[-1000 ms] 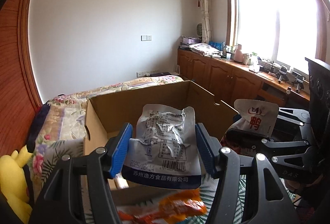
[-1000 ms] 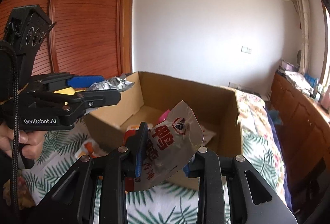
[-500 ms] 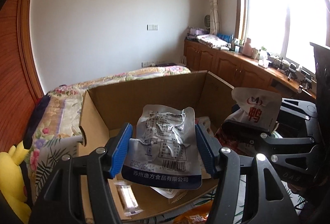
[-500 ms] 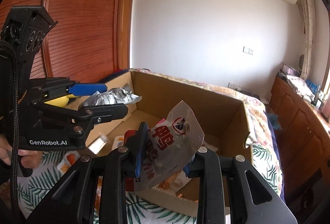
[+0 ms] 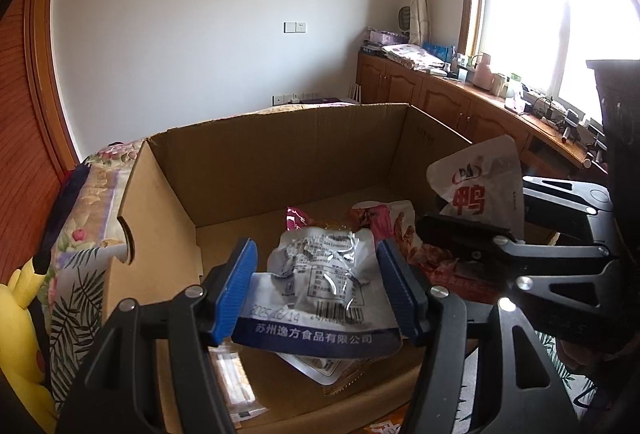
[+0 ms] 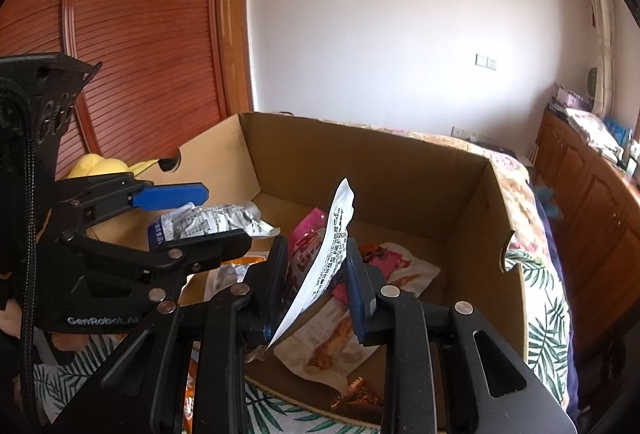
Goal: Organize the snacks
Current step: 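Open both grippers to drop the packets into the box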
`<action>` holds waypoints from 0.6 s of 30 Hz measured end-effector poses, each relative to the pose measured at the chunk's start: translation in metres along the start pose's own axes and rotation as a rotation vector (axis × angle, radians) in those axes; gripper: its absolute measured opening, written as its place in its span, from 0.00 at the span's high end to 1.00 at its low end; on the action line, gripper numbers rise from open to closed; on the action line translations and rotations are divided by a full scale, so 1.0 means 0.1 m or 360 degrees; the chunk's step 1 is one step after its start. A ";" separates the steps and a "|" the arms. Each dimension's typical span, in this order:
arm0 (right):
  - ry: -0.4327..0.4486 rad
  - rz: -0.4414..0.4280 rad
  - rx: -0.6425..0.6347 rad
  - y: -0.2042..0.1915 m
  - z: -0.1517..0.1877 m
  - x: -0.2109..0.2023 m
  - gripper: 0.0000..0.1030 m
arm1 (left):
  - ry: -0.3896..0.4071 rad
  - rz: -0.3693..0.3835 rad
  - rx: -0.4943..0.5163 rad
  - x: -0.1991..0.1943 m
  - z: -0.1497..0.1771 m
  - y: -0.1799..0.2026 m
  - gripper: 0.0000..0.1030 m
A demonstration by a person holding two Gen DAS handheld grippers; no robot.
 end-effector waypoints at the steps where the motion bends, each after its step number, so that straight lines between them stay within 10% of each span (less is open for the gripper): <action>1: -0.0008 0.0001 0.0004 0.00 0.00 0.02 0.75 | -0.0002 0.0000 0.0003 0.00 0.00 0.00 0.39; 18: 0.0059 0.0055 0.0071 0.05 0.11 -0.35 0.74 | 0.0087 -0.0018 -0.0073 -0.41 0.04 -0.10 0.30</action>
Point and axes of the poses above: each gripper's, at about its wrist camera, not at the fingertips, and x roughly the way its jaws point, y to its right, z to its underside, the point moved 2 cm from there along x, roughly the way its jaws point, and after that the axes turned 10 degrees about -z, right-handed, at the moved point
